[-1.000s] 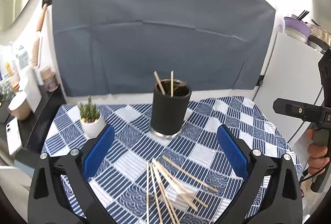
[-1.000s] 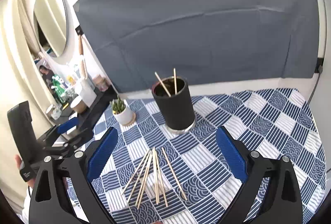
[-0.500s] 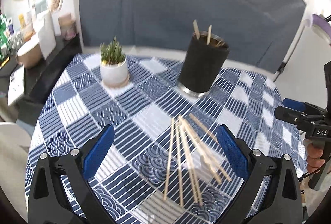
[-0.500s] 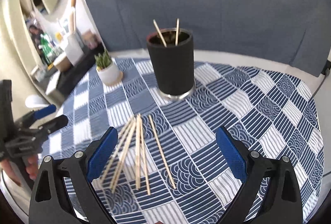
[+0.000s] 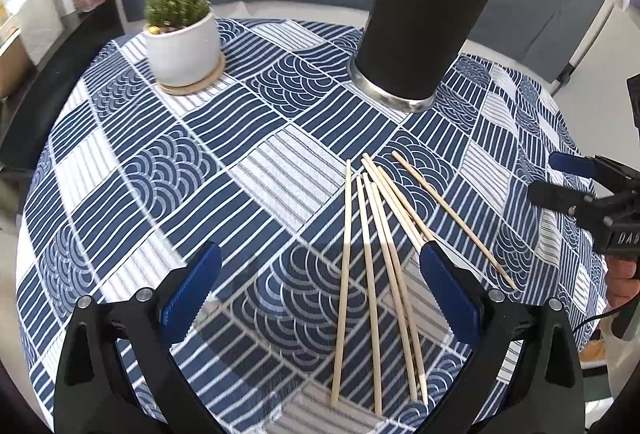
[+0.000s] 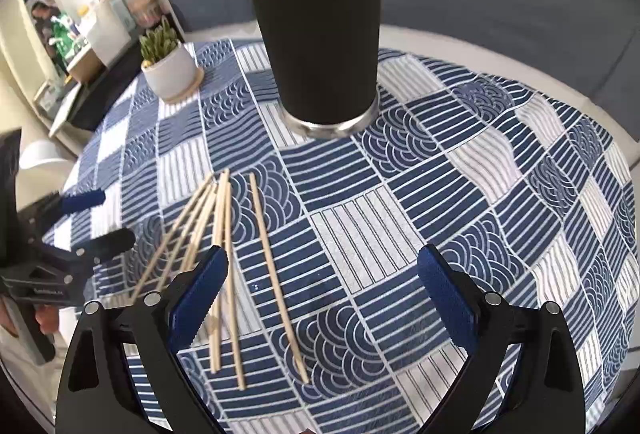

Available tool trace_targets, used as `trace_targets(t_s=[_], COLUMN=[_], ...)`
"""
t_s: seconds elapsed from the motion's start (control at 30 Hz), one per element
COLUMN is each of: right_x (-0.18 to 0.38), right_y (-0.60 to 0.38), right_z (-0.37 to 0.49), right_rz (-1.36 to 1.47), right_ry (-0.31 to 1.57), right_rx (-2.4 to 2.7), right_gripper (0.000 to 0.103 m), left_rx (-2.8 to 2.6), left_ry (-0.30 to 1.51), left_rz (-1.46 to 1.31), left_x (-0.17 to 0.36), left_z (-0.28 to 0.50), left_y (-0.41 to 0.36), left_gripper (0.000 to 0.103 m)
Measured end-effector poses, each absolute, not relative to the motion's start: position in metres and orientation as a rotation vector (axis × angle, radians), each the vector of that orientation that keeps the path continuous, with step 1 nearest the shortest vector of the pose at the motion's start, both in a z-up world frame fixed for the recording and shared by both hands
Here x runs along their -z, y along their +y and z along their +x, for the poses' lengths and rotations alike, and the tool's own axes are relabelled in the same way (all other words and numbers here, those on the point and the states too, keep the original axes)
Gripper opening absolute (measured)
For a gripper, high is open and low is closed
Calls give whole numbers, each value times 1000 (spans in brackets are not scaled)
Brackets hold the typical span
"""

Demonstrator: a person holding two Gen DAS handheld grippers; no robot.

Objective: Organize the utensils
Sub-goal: 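Lower both tools toward the remaining wooden sticks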

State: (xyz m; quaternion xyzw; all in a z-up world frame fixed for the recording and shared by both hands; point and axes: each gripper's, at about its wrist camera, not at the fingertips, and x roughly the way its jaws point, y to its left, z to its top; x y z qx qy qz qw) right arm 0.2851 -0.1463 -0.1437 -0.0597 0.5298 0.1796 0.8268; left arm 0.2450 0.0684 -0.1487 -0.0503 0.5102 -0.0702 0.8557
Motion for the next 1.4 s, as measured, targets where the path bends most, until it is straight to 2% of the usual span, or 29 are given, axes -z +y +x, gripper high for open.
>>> trace_targets(t_s=[0.4, 0.57, 0.77, 1.4], right_x=[183, 203, 214, 219], right_y=[-121, -114, -110, -105], right_z=[314, 320, 315, 307], right_rz=[-192, -210, -268, -231], right_ry=[1219, 1274, 1261, 1293], right_rx=[-426, -418, -380, -290], right_gripper=[91, 91, 97, 96], left_rx=[131, 144, 118, 21], left_ry=[1242, 1230, 1184, 1056], left_rz=[-7, 134, 99, 32], left_x=[191, 195, 196, 197], left_z=[282, 277, 275, 263], left_y=[70, 62, 67, 67], left_gripper=[97, 99, 99, 98])
